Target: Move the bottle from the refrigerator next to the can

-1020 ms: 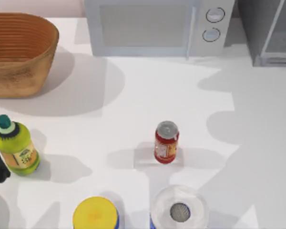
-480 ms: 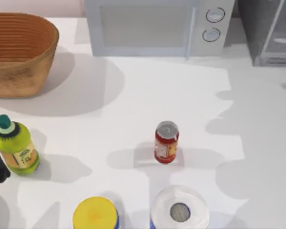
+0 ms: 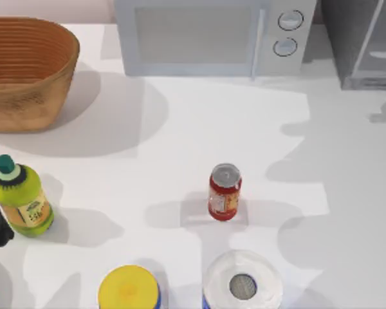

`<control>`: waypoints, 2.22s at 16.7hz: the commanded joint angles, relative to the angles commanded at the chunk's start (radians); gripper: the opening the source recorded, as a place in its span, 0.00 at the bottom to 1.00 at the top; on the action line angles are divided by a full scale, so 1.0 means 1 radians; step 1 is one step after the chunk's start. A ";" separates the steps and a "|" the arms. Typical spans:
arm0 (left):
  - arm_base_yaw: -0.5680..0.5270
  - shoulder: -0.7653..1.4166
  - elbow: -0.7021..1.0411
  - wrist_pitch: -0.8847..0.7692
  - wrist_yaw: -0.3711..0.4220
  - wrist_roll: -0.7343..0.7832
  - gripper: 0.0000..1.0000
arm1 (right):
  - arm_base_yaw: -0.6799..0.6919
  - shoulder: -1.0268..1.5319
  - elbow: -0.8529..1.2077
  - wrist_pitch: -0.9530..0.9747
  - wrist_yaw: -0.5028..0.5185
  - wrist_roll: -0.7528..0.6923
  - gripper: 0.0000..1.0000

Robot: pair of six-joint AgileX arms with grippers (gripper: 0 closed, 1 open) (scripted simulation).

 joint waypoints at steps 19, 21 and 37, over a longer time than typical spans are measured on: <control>0.000 0.000 0.000 0.000 0.000 0.000 1.00 | 0.882 -0.050 -0.446 0.294 0.835 0.052 0.00; 0.000 0.000 0.000 0.000 0.000 0.000 1.00 | 0.884 -0.053 -0.447 0.296 0.836 0.051 0.00; 0.000 0.000 0.000 0.000 0.000 0.000 1.00 | 0.886 -0.056 -0.449 0.297 0.838 0.050 0.83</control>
